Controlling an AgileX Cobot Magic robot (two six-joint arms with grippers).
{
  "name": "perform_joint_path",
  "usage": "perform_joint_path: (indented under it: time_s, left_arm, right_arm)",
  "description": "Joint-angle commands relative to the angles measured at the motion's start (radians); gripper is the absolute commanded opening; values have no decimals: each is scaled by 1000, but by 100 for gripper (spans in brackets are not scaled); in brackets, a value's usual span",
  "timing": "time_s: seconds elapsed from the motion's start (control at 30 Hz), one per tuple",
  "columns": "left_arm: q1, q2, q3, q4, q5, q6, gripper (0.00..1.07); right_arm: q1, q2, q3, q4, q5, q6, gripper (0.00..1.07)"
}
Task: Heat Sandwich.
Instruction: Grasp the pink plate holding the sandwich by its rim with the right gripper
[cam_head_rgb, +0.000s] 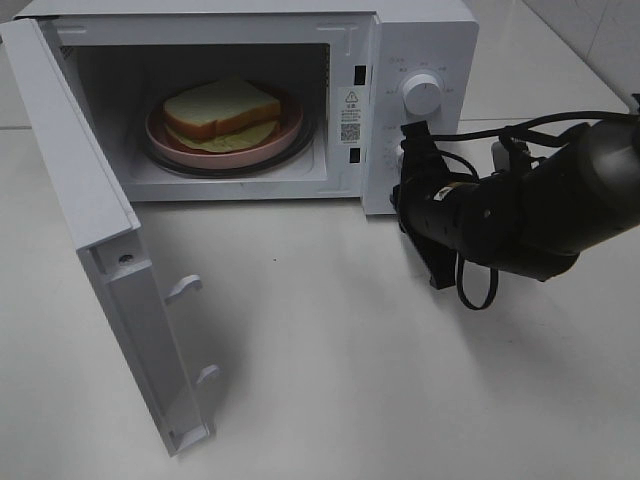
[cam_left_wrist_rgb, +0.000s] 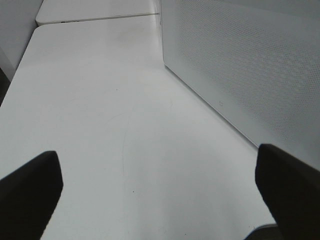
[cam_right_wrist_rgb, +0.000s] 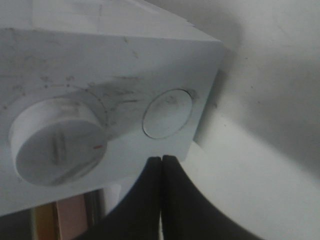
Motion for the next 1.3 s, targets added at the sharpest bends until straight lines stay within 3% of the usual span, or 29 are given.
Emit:
perform_joint_path:
  time_s: [0.03, 0.4, 0.8, 0.97, 1.07, 1.3]
  left_arm:
    - [-1, -26, 3, -4, -12, 0, 101]
    - [-1, -26, 3, -4, -12, 0, 101]
    - [-1, -26, 3, -4, -12, 0, 101]
    - [-1, -26, 3, -4, -12, 0, 101]
    - [-1, -26, 3, -4, -12, 0, 101]
    - [-1, -26, 3, -4, -12, 0, 101]
  right_arm:
    - [1, -56, 39, -12, 62, -64, 1]
    - [-2, -290, 84, -43, 445, -563, 3]
    - [-3, -419, 84, -54, 825, -922, 3]
    - [-31, -441, 66, -139, 991, -984, 4]
    - [-53, -441, 6, -285, 1171, -1029, 5]
    - [-53, -441, -100, -471, 1348, -1171, 7]
